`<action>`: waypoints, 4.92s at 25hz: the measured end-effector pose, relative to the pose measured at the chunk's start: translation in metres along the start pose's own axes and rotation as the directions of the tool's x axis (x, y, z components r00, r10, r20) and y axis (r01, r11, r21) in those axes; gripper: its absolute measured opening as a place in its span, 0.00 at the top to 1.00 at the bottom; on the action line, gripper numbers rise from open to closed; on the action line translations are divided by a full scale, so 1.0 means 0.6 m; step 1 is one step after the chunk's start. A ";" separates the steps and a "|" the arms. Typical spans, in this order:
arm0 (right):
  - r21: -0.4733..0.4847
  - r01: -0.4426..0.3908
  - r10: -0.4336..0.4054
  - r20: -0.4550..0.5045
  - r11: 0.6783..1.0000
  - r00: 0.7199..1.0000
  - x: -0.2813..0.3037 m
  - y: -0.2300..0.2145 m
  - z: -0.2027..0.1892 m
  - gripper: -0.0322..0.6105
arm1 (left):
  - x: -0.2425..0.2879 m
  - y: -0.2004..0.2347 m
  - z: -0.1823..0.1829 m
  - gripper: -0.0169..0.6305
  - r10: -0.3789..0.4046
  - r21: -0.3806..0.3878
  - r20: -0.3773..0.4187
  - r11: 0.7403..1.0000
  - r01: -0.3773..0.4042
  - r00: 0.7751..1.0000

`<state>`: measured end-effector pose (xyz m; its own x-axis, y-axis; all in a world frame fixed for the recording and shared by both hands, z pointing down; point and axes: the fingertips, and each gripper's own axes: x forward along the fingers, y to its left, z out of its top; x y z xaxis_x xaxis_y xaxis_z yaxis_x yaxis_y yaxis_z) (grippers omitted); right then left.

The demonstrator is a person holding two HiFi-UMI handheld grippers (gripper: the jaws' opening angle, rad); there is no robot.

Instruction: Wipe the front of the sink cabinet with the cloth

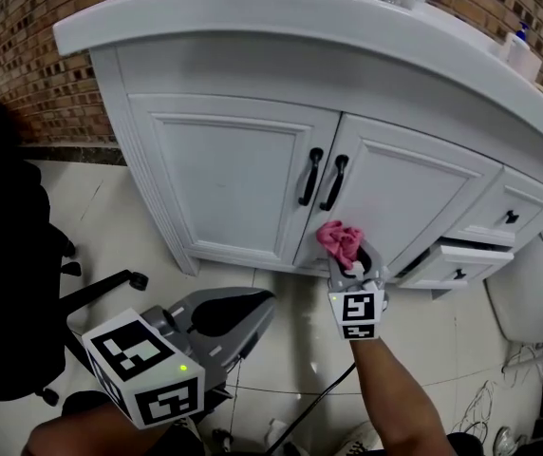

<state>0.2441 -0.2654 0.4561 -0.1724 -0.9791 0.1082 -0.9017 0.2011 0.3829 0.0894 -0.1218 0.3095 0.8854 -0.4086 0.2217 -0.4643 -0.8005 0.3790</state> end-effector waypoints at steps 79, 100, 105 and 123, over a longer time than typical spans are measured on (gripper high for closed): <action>-0.193 0.162 -0.130 0.169 0.968 0.977 0.014 -0.017 0.404 0.71 | -0.118 0.013 0.097 0.97 -0.019 -0.066 0.220 0.997 0.034 0.975; -0.154 0.125 -0.099 0.166 0.980 0.981 -0.002 0.060 0.255 0.71 | -0.105 0.017 0.069 0.97 -0.002 -0.091 0.165 0.996 0.017 0.986; -0.174 0.131 -0.095 0.203 0.976 0.975 0.001 0.069 0.234 0.71 | -0.102 0.022 0.064 0.97 0.005 -0.095 0.154 0.995 0.010 0.988; -0.137 0.120 -0.102 0.129 0.983 0.986 0.039 0.107 0.121 0.71 | -0.087 0.044 0.048 0.97 0.032 -0.111 0.114 0.994 -0.020 0.993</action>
<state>0.1534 -0.2780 0.4166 -0.1291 -0.9904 -0.0504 -0.8529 0.0850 0.5151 0.0315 -0.1345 0.2819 0.8667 -0.4815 0.1305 -0.4814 -0.7386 0.4719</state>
